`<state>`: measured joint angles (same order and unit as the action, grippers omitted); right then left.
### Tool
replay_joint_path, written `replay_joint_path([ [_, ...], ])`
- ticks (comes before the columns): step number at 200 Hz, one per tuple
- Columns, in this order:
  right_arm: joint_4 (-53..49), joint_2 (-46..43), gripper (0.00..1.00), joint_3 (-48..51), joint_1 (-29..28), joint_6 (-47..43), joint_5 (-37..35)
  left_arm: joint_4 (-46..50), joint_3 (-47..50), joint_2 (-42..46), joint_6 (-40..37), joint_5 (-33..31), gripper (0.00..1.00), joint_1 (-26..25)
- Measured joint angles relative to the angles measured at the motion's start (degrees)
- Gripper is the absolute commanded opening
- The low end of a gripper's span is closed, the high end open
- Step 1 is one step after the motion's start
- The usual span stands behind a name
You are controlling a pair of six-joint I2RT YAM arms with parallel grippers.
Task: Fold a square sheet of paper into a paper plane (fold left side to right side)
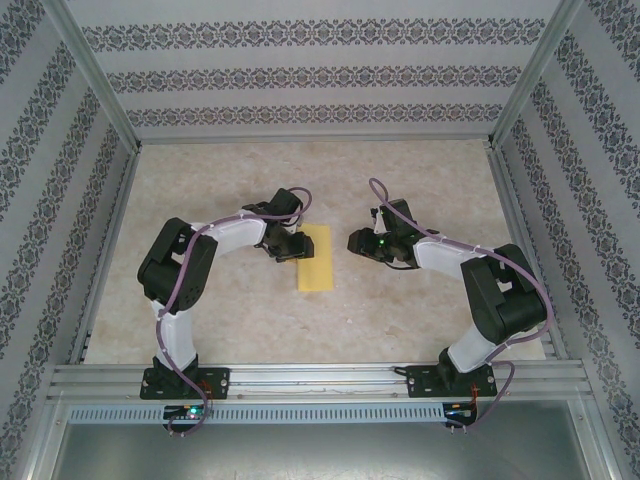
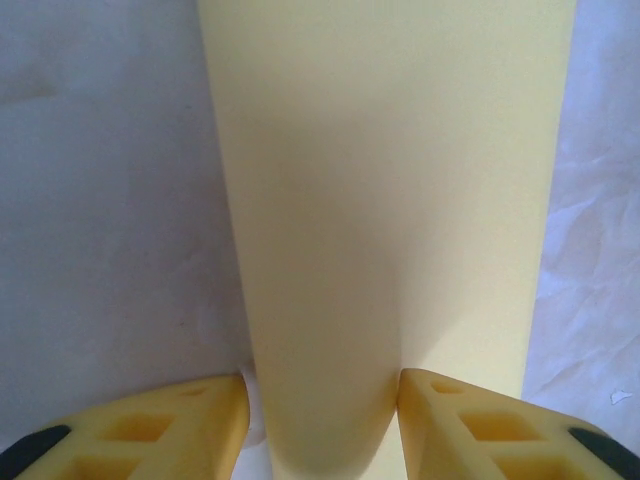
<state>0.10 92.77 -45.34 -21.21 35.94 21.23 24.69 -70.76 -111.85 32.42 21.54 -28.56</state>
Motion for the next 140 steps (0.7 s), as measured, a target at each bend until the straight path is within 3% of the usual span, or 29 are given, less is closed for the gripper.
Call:
replay_joint_path([
  [140, 0.02, 0.00, 0.42, 0.00, -0.20, 0.04, 0.83, 1.16, -0.90, -0.68, -0.13, -0.46, 0.48, -0.31],
])
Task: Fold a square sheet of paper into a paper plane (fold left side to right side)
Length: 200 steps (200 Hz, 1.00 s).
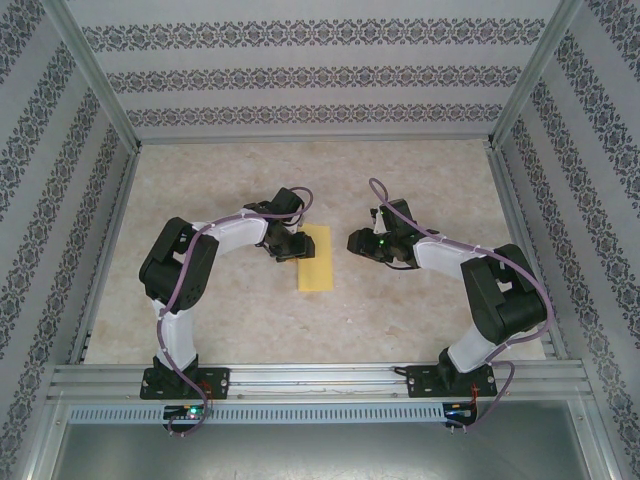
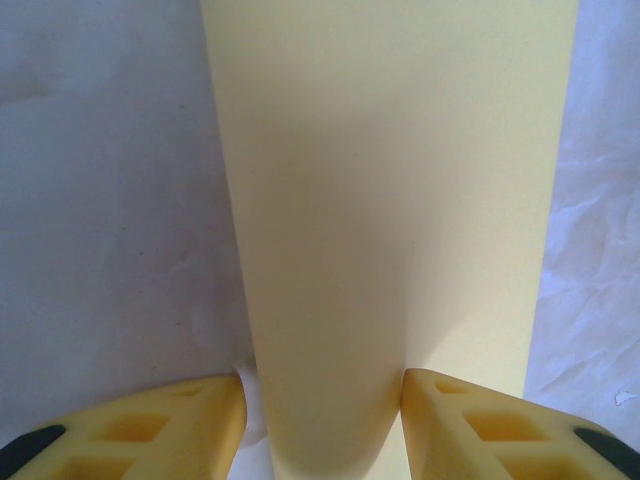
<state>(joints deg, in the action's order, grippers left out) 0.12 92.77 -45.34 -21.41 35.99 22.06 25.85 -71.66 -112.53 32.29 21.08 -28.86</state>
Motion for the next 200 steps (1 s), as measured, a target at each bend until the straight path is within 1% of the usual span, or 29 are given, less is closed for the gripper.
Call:
replay_joint_path([
  [29, 0.39, 1.09, 0.34, -0.44, -1.36, 0.39, 2.21, -0.02, 0.00, 0.00, 0.00, -0.15, 0.48, -0.02],
  [46, 1.44, 3.15, 0.25, -1.36, -2.64, 1.62, 4.52, -0.02, 0.00, 0.00, 0.00, -0.15, 0.48, -0.02],
  [70, 3.65, 6.45, 0.10, -3.13, -4.81, 3.10, 7.45, -0.02, 0.00, 0.00, 0.00, -0.17, 0.48, -0.02],
  [89, 4.90, 8.55, 0.01, -4.39, -6.25, 4.24, 8.90, 0.00, 0.00, 0.00, 0.00, -0.17, 0.48, -0.02],
  [101, 5.68, 9.73, 0.00, -5.09, -6.73, 4.74, 9.42, 0.00, 0.00, 0.00, 0.00, -0.17, 0.48, -0.02],
  [160, 6.45, 14.36, 0.00, -5.84, -7.26, 5.75, 10.43, 0.02, 0.00, 0.02, 0.00, -0.20, 0.48, -0.02],
  [200, 6.34, 14.64, 0.00, -5.90, -7.26, 5.88, 10.40, -0.57, 0.66, 1.29, 0.00, -0.96, 0.49, -0.42],
])
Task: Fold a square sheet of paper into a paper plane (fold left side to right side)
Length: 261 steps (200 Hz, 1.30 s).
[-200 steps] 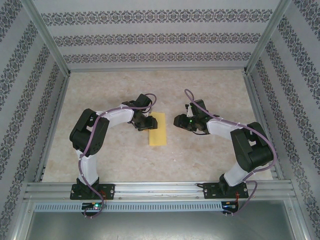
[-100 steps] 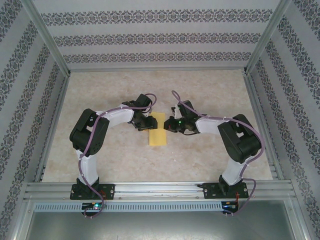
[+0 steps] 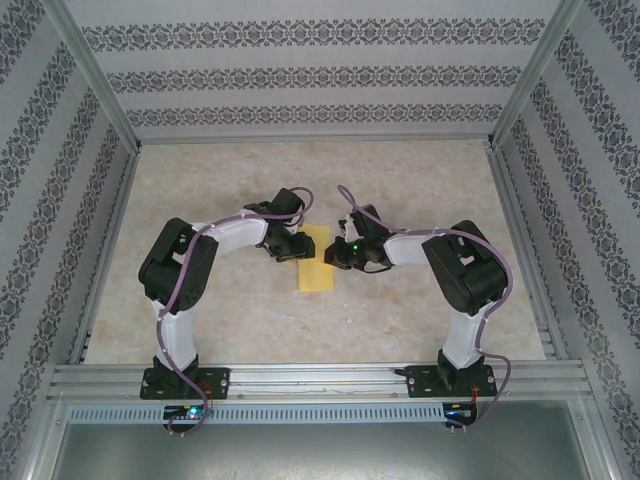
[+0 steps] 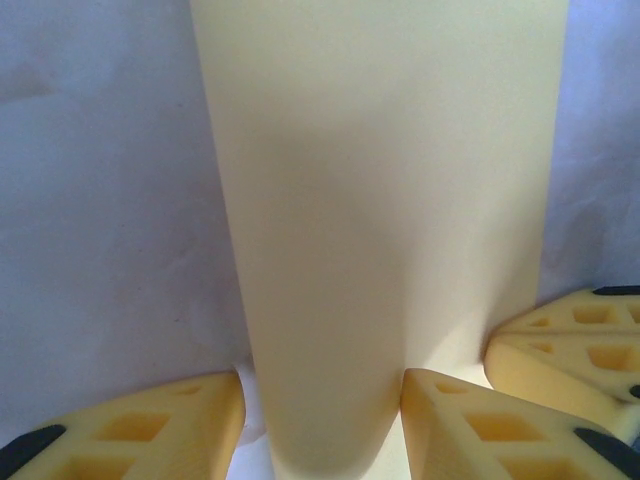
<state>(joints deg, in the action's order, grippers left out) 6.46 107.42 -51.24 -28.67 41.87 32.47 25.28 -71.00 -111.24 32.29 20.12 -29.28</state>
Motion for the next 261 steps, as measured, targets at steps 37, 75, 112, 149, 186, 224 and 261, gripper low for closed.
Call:
replay_joint_path([
  [37, -0.39, 0.00, 0.00, -0.04, 0.00, -0.22, -0.37, -3.17, 3.04, 2.84, -0.24, -1.57, 0.55, -1.11],
  [75, -1.09, 0.00, 0.00, -0.39, -0.02, -0.42, -0.87, -3.82, 6.36, 8.96, -0.55, -2.49, 0.55, -1.09],
  [112, -1.60, 0.00, 0.00, -0.66, -0.11, -0.70, -1.20, -7.48, 8.20, 15.13, -1.05, -0.85, 0.33, -1.09],
  [149, -2.95, 0.00, 0.00, -1.29, -0.39, -1.57, -2.05, -11.85, 9.05, 13.46, -1.49, 5.44, 0.19, -1.09],
  [186, -3.69, 0.00, 0.00, -1.66, -0.48, -1.77, -2.58, -14.19, 9.81, 8.35, -1.49, 8.39, 0.17, -1.09],
  [224, -4.24, 0.00, 0.00, -1.90, -0.50, -2.03, -2.80, -14.73, 11.91, 6.10, -1.51, 8.17, 0.16, -0.98],
  [261, -5.31, 0.00, 0.00, -2.43, -0.76, -3.06, -3.52, -17.73, 14.67, 5.86, -1.44, 8.46, 0.16, 0.04],
])
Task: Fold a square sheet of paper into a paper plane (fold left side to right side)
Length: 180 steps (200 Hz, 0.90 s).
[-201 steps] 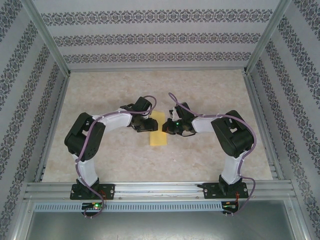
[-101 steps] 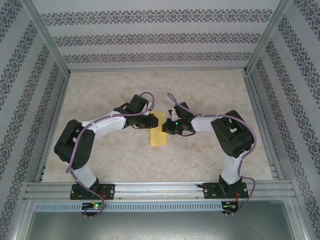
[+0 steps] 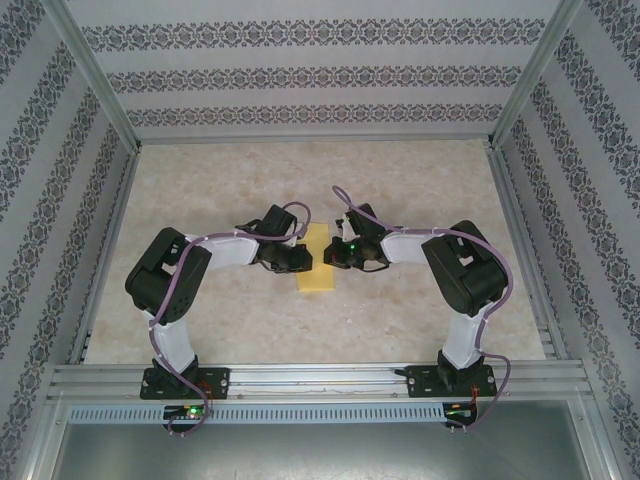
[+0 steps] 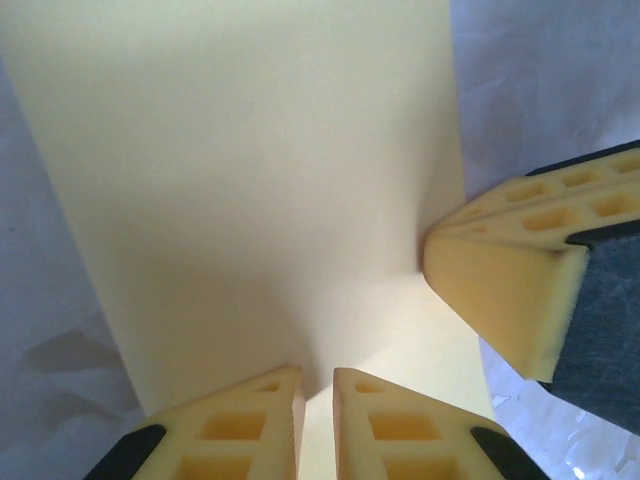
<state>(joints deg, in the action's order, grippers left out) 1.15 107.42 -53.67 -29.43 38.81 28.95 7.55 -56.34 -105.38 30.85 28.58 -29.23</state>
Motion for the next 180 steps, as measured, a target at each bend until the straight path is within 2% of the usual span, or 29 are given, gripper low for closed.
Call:
replay_joint_path([
  [75, -1.42, -0.09, 0.00, -0.59, -0.37, -1.31, -1.22, -8.41, 6.12, 1.99, 0.79, 3.02, 0.16, 2.58],
  [126, -1.44, -0.13, 0.00, -0.59, -0.35, -1.33, -1.22, -6.78, 9.99, 6.21, 0.76, 2.21, 0.13, 7.65],
  [180, -1.40, -0.17, 0.00, -0.59, -0.37, -1.33, -1.20, -6.84, 10.32, 9.70, 0.83, 4.28, 0.11, 7.96],
])
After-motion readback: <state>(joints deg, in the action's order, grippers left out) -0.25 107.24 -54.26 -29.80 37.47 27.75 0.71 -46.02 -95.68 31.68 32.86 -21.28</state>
